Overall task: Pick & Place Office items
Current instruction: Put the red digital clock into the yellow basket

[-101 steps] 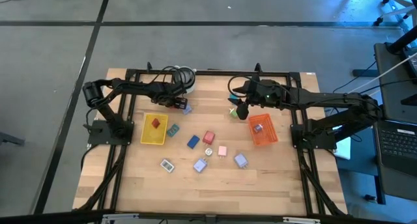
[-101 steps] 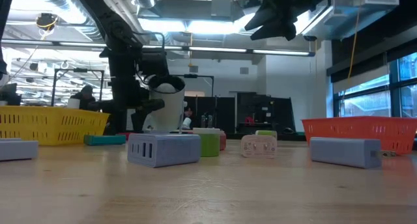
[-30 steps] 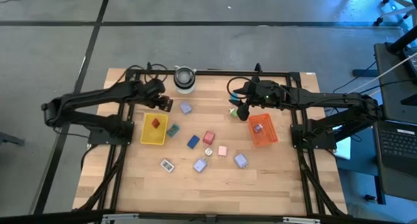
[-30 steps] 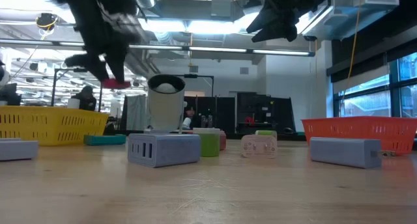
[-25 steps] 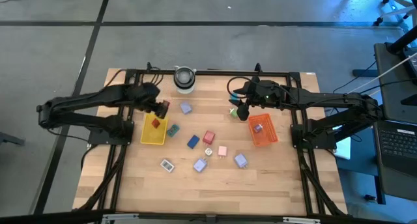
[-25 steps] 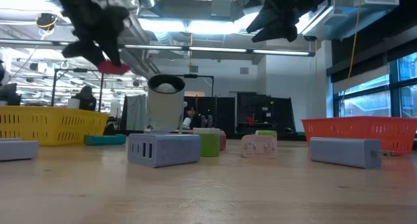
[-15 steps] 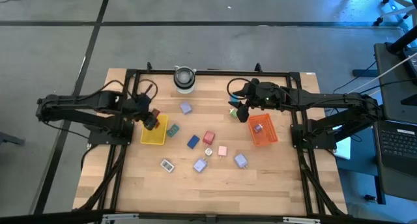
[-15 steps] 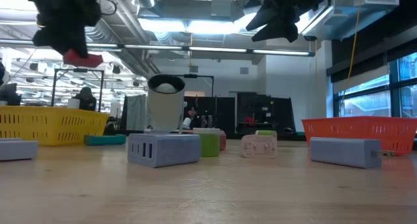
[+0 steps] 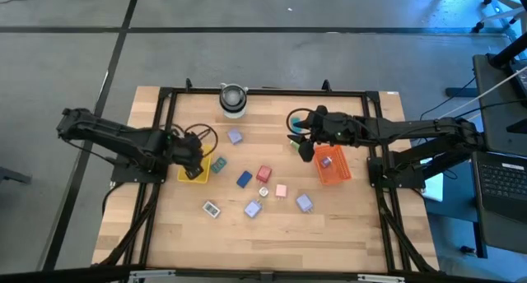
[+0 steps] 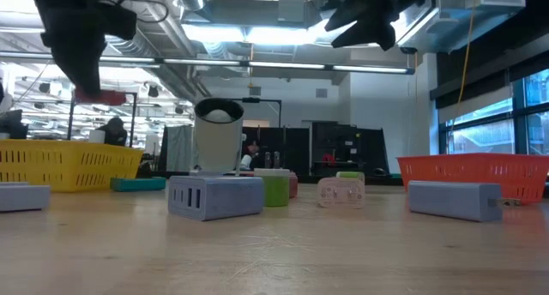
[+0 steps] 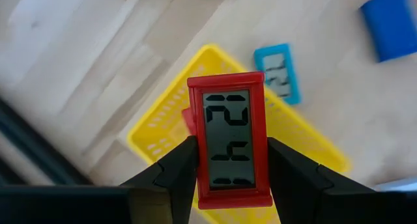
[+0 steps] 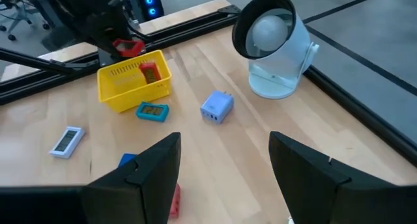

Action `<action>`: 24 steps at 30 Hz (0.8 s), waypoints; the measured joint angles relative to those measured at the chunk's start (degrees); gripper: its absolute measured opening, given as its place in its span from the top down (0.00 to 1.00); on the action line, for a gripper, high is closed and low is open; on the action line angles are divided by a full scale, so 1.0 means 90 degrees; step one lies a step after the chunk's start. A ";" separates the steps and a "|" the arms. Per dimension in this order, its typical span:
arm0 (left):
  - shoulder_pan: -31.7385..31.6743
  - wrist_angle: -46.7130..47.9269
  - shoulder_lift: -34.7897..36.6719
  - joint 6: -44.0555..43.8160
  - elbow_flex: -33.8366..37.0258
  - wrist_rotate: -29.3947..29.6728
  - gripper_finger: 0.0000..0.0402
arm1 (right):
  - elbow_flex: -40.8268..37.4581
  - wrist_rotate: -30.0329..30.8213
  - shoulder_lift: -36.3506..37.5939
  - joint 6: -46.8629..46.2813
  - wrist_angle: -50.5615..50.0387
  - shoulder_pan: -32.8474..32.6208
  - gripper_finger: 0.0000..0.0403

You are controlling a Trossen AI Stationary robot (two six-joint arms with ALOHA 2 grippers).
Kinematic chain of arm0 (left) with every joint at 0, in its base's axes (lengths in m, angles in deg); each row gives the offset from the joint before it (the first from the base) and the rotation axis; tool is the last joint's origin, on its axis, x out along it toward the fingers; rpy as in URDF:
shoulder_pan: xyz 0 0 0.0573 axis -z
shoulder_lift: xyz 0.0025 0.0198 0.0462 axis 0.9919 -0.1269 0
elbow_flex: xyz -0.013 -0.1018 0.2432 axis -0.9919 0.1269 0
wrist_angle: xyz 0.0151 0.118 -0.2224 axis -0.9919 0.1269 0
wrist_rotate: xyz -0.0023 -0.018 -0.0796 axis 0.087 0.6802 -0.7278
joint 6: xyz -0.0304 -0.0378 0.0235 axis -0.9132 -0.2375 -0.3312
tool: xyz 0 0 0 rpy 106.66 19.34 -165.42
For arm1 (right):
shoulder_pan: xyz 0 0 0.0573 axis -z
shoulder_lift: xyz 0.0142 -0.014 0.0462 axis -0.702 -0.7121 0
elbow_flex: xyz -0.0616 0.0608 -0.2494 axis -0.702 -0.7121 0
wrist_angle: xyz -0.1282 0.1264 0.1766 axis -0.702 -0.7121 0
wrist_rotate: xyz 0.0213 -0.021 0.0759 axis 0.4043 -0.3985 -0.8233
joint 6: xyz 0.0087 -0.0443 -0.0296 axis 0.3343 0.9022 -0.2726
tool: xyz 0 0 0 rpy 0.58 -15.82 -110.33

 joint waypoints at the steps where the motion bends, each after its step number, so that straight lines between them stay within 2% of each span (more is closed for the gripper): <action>1: 0.0030 0.0067 -0.0126 -0.0024 0.0000 0.0027 0.61 | 0.0000 0.0023 0.0001 -0.0001 0.0000 -0.0041 0.42; 5: 0.0097 0.0153 -0.0588 -0.0038 0.0000 0.0153 0.61 | 0.0000 0.0307 0.0000 -0.0004 0.0000 -0.0245 0.42; 12: 0.0289 0.0058 -0.1162 -0.0047 0.0064 0.0245 0.61 | 0.0000 0.0330 0.0001 -0.0009 -0.0001 -0.0507 0.42; 17: 0.0440 -0.0659 -0.1381 -0.0136 0.0575 0.0050 0.61 | 0.0000 0.0532 0.0000 -0.0029 -0.0001 -0.0695 0.42; 24: 0.0569 -0.0974 -0.1435 -0.0226 0.0842 0.0074 0.61 | 0.0000 0.0633 0.0000 -0.0051 -0.0002 -0.0873 0.42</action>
